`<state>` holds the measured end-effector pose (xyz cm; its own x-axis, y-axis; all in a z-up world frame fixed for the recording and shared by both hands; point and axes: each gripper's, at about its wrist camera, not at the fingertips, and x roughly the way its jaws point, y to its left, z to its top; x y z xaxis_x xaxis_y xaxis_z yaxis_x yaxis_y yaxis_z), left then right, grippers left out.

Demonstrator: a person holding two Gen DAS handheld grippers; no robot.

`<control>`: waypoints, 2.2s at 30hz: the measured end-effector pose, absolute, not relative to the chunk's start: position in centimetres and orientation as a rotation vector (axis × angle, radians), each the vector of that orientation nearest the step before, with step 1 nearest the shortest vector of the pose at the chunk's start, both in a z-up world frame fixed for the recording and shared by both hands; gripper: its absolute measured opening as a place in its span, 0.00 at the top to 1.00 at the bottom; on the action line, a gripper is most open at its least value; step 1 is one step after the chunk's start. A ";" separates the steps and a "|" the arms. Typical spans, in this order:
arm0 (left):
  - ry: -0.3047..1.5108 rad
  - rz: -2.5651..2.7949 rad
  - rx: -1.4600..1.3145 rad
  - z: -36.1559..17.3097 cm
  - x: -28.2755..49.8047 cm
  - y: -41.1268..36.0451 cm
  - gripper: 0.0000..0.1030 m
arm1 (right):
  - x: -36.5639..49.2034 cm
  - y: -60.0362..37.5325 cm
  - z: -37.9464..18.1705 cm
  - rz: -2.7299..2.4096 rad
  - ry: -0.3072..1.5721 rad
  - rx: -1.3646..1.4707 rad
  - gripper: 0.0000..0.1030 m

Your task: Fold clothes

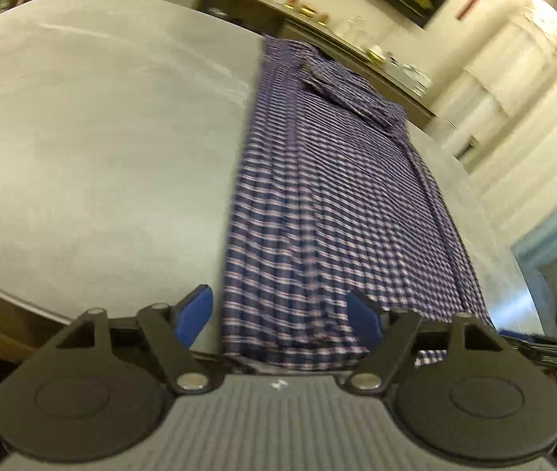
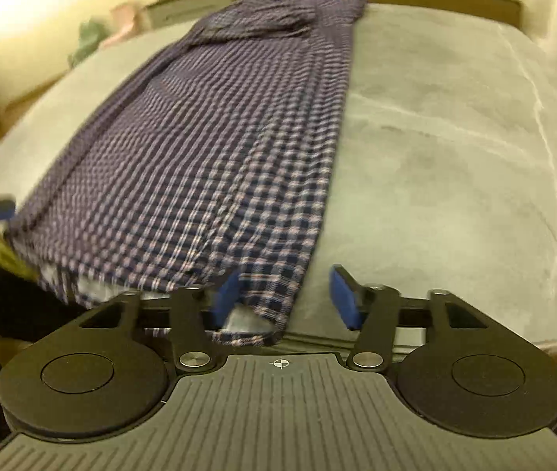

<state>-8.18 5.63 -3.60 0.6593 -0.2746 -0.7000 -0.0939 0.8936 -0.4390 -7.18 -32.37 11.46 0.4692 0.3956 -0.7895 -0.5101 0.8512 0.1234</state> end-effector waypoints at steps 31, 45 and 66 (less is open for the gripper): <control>0.818 -0.017 -0.761 -3.0 13.9 11.4 0.95 | 14.7 -32.1 12.9 0.541 0.933 0.458 0.97; 0.767 -0.110 -0.498 -4.3 14.6 11.6 0.57 | 11.4 -30.5 16.1 0.605 0.723 -0.116 0.59; 0.670 -0.330 0.057 -3.2 13.6 8.1 0.42 | 11.2 -24.4 13.7 0.877 0.506 -0.741 0.55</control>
<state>13.64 8.12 -3.15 0.7340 -0.2817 -0.6179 0.3183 0.9465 -0.0535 11.22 -24.38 13.66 0.5511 0.5000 -0.6681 -0.8286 0.4226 -0.3672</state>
